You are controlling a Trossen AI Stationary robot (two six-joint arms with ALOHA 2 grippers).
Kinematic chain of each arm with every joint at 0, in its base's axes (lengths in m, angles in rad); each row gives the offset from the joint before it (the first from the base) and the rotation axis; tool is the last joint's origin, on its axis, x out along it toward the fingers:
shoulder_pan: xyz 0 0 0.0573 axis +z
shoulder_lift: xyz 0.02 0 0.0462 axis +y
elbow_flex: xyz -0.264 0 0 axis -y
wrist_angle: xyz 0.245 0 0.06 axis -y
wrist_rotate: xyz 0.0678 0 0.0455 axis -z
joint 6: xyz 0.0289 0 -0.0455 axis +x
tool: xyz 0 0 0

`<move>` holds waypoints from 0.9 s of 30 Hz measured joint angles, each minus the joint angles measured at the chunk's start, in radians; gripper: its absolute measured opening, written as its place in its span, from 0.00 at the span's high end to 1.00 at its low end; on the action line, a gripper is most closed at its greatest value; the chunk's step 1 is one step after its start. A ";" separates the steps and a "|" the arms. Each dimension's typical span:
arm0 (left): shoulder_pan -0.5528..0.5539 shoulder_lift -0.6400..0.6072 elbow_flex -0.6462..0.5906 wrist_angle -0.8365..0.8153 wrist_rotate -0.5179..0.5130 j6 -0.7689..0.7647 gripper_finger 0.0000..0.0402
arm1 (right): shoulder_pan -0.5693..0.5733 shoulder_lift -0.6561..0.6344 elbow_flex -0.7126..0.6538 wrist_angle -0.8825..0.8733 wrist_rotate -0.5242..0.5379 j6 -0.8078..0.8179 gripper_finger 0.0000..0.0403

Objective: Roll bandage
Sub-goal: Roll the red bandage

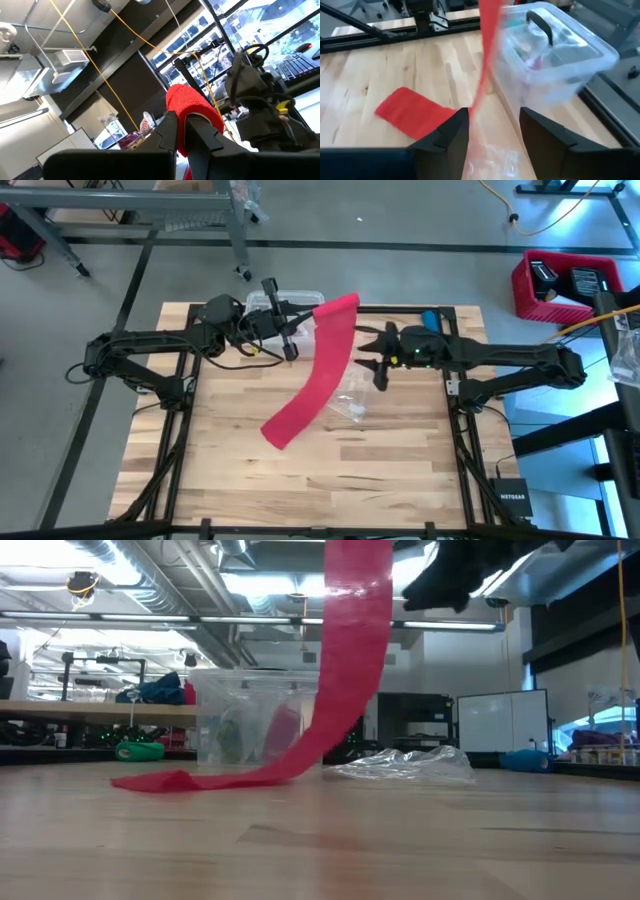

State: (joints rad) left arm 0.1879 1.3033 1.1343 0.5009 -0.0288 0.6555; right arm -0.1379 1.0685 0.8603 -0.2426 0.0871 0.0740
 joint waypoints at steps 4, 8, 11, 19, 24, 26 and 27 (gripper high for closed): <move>0.000 0.000 0.000 0.004 0.000 -0.005 0.97 | 0.000 -0.007 -0.004 0.059 -0.031 0.035 0.55; 0.000 0.000 0.000 0.003 0.000 -0.018 0.97 | 0.000 0.040 -0.005 0.141 -0.110 0.077 0.49; 0.000 0.000 0.000 0.004 0.000 -0.024 0.97 | 0.000 0.073 -0.005 0.190 -0.131 0.080 0.44; -0.001 0.000 0.000 0.008 0.021 -0.073 0.97 | 0.000 0.182 -0.006 0.336 -0.153 -0.095 0.42; -0.022 -0.003 0.009 0.011 0.032 -0.080 0.97 | -0.001 0.220 -0.006 0.479 -0.154 -0.160 0.53; -0.032 -0.008 0.010 0.008 0.032 -0.080 0.97 | -0.001 0.221 -0.005 0.501 -0.167 -0.184 0.59; -0.037 -0.011 0.010 0.006 0.032 -0.080 0.97 | -0.001 0.221 -0.005 0.499 -0.170 -0.194 0.62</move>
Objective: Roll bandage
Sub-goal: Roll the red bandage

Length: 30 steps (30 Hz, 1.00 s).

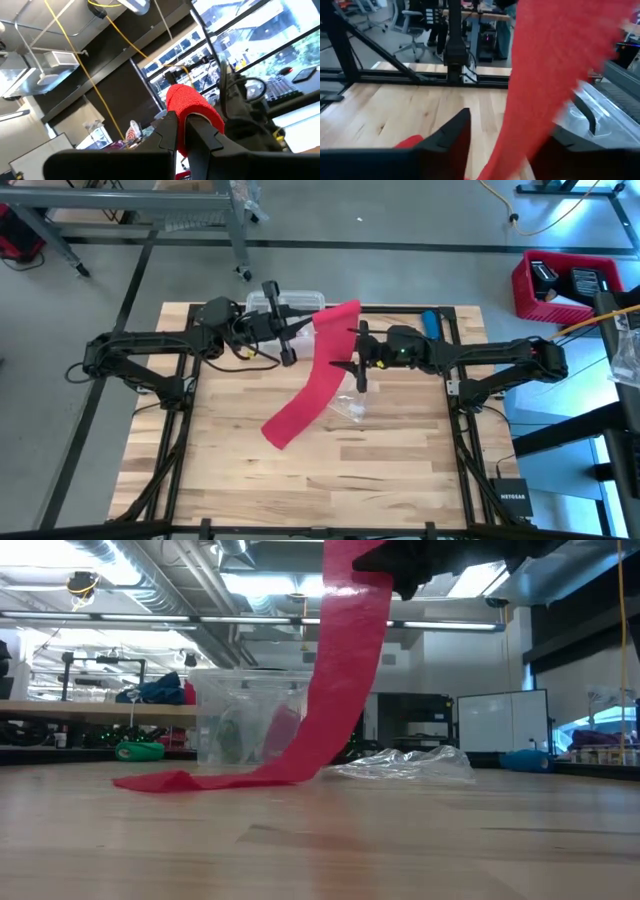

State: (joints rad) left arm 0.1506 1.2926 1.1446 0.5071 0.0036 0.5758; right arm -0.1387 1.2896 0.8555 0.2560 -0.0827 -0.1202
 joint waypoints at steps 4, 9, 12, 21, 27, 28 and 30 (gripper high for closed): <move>-0.013 -0.026 0.000 -0.029 0.000 0.000 0.97 | -0.001 0.001 -0.001 0.002 -0.024 -0.044 0.74; -0.015 -0.042 0.002 -0.052 -0.005 -0.026 0.97 | -0.002 0.007 0.000 0.050 -0.100 -0.097 0.96; -0.014 -0.043 0.002 -0.064 -0.007 -0.020 0.97 | -0.001 0.007 0.000 0.051 -0.090 -0.116 0.95; -0.012 -0.043 0.002 -0.071 -0.011 -0.006 0.97 | 0.001 0.008 0.000 0.048 -0.042 -0.116 0.70; -0.012 -0.043 0.002 -0.071 -0.011 -0.002 0.97 | 0.001 0.013 0.000 0.042 -0.044 -0.144 0.83; -0.012 -0.043 0.002 -0.069 -0.011 -0.002 0.97 | 0.001 0.013 0.000 0.037 -0.055 -0.148 0.90; -0.012 -0.043 0.002 -0.051 -0.021 -0.005 0.97 | 0.001 0.012 0.000 0.009 -0.067 -0.156 0.97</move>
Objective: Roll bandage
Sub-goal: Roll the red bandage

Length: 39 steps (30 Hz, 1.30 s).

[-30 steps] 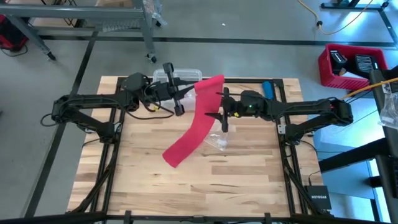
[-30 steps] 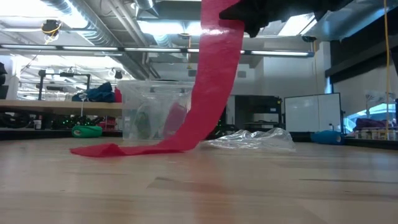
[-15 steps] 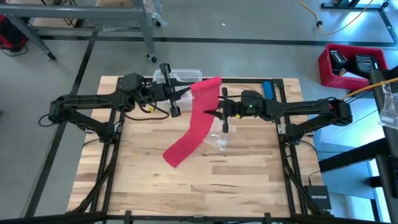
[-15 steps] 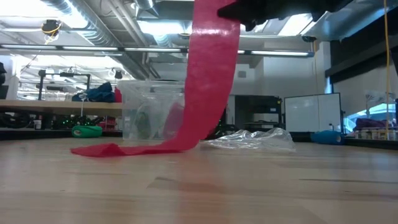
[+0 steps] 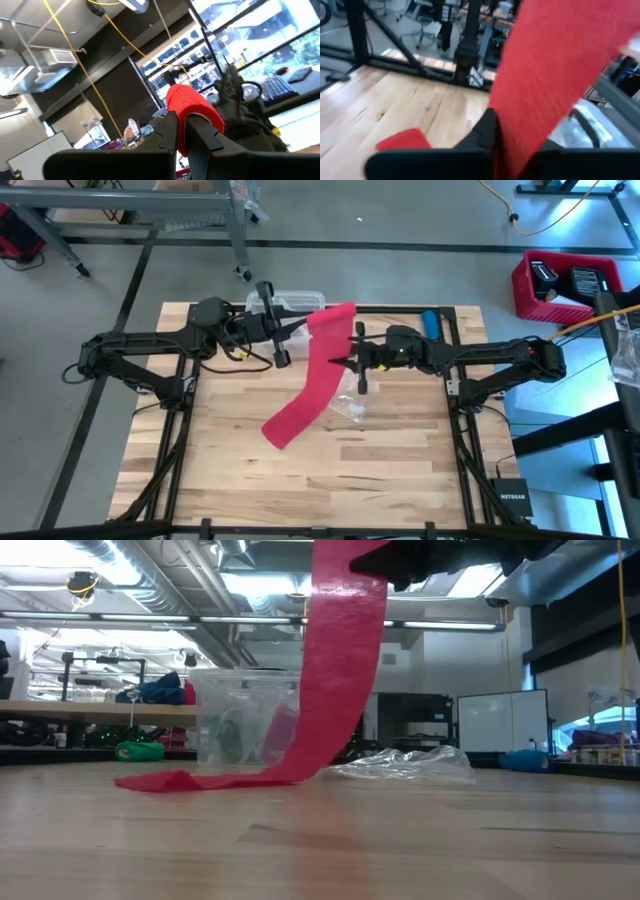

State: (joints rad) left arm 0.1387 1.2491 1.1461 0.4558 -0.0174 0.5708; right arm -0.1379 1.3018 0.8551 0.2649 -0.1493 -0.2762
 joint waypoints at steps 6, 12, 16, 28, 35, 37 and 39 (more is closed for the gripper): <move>0.002 -0.004 0.000 0.070 -0.053 0.022 0.97 | 0.002 0.000 0.000 -0.062 -0.096 0.007 0.99; 0.040 -0.006 0.000 0.067 -0.196 0.125 0.97 | 0.062 -0.040 0.000 -0.106 -0.158 0.033 0.99; 0.079 -0.006 0.000 0.017 -0.219 0.146 0.97 | 0.109 -0.111 0.000 -0.162 -0.158 0.066 0.99; 0.130 0.018 0.000 -0.153 -0.222 0.140 0.97 | 0.207 -0.242 0.152 -0.360 -0.158 0.146 0.99; 0.109 0.078 0.000 -0.218 -0.221 0.143 0.97 | 0.252 -0.237 0.284 -0.411 -0.158 0.140 0.99; 0.103 0.088 -0.001 -0.245 -0.221 0.139 0.97 | 0.258 -0.237 0.328 -0.435 -0.158 0.138 0.99; 0.098 0.093 -0.012 -0.242 -0.203 0.127 0.97 | 0.259 -0.237 0.363 -0.450 -0.158 0.138 0.99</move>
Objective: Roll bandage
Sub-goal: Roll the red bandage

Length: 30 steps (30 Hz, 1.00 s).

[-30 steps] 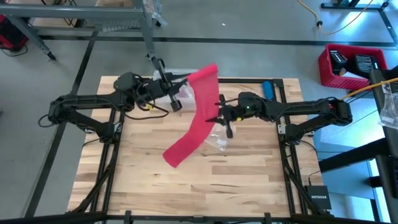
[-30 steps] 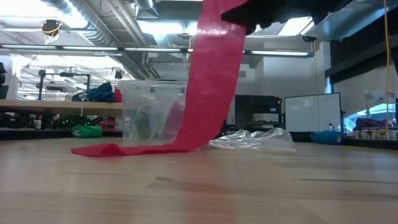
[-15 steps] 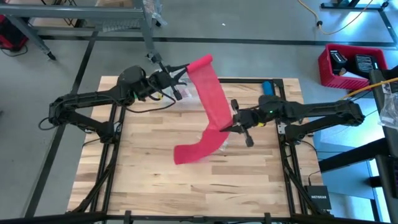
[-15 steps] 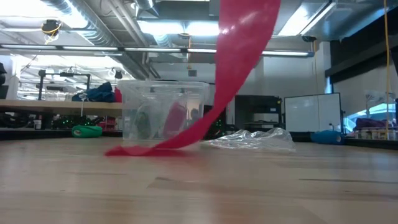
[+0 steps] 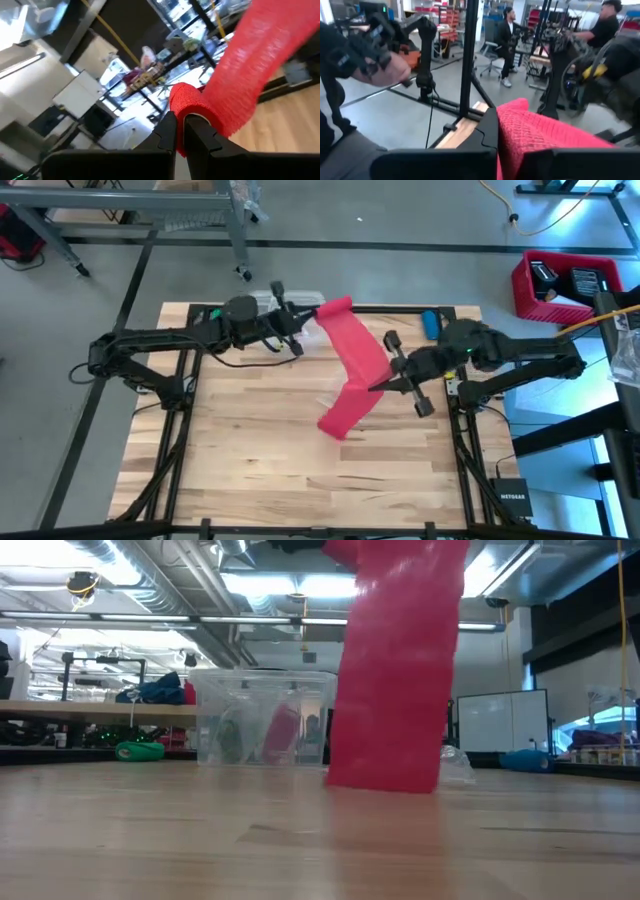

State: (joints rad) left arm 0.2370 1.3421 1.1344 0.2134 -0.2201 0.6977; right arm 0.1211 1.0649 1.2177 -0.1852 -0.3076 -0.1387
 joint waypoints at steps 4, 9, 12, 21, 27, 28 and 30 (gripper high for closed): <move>-0.019 0.010 -0.022 0.000 0.060 -0.024 0.97 | -0.003 0.000 0.056 0.001 0.004 0.000 0.99; -0.052 0.041 -0.031 -0.005 0.078 -0.018 0.97 | -0.003 0.022 0.125 0.002 0.080 -0.050 1.00; -0.079 0.069 -0.031 -0.013 0.097 -0.017 0.97 | -0.003 0.040 0.172 0.006 0.097 -0.074 0.99; -0.157 0.116 -0.031 -0.076 0.105 -0.002 0.97 | -0.003 0.073 0.277 -0.008 0.341 -0.181 0.99; -0.184 0.115 -0.031 -0.094 0.106 -0.011 0.97 | -0.004 0.058 0.337 -0.032 0.487 -0.261 0.99; -0.185 0.115 -0.031 -0.093 0.106 -0.012 0.97 | -0.004 0.058 0.351 -0.046 0.492 -0.264 0.99; -0.185 0.115 -0.031 -0.095 0.106 -0.019 0.97 | -0.004 0.056 0.374 -0.073 0.500 -0.275 0.99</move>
State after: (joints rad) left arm 0.0521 1.4567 1.1038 0.1184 -0.1137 0.6786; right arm 0.1175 1.1210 1.5914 -0.2578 0.1926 -0.4133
